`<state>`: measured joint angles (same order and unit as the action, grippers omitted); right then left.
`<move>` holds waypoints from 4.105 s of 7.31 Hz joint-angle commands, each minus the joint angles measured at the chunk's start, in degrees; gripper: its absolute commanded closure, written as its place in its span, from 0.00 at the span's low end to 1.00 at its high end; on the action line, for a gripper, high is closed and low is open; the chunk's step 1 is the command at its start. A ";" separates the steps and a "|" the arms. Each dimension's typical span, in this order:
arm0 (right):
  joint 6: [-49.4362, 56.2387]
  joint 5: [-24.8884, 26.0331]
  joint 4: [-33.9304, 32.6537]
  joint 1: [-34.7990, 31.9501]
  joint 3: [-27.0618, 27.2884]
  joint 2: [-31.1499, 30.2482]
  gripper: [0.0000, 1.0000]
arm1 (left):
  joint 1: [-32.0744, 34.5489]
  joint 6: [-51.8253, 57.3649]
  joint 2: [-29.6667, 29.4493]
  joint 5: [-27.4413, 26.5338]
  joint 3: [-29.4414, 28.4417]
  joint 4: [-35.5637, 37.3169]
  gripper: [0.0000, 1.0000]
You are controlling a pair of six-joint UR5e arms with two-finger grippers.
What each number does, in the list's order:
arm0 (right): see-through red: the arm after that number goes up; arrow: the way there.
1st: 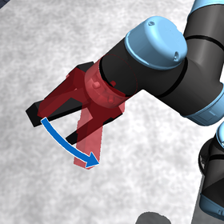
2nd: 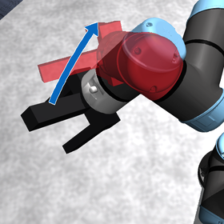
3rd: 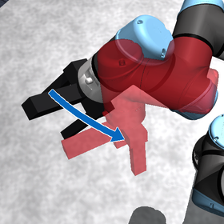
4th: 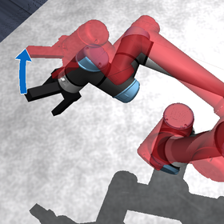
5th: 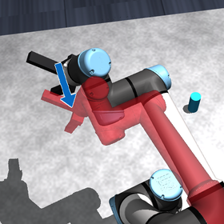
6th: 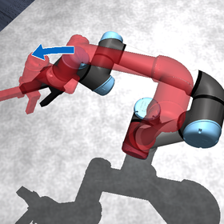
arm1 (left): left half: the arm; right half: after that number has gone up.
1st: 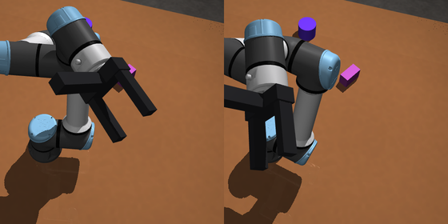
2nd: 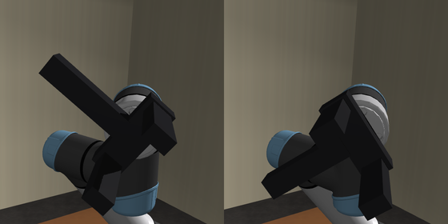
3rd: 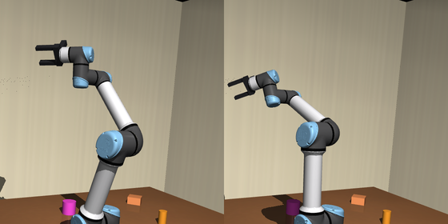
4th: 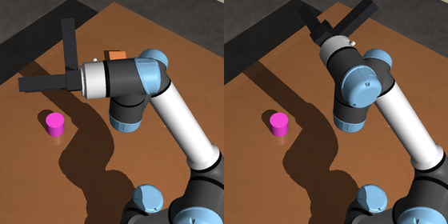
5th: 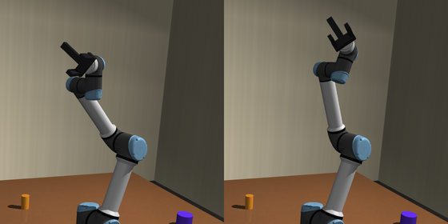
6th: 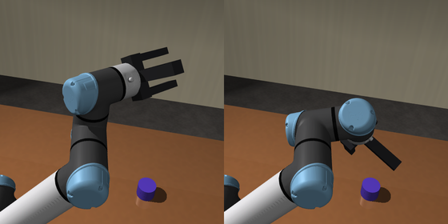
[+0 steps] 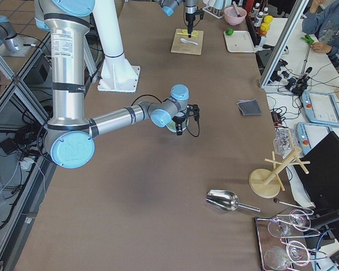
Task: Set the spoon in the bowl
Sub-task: 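Move the left gripper over the white spoon while the right gripper reaches the green bowl, then grasp the white spoon with the left gripper while the right gripper drags the bowl closer, then carry the spoon over the bowl with the left gripper while the right releases the bowl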
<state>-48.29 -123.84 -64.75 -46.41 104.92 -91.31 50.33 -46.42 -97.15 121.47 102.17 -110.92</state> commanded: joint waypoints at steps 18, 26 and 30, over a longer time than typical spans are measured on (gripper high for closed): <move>-31.87 17.22 -14.78 24.69 0.73 29.69 1.00 | -3.83 0.28 -3.75 -3.60 -6.37 0.00 0.95; -28.99 13.74 -16.11 16.74 7.99 22.45 0.00 | -18.45 -24.56 -22.44 -10.31 -0.57 0.44 1.00; -15.88 6.24 -16.02 5.46 10.56 12.75 0.00 | -27.82 -28.38 -29.85 -18.02 -3.11 0.44 0.19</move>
<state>-66.71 -116.66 -80.80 -38.82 114.91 -76.09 23.55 -74.78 -125.85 104.26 99.89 -110.42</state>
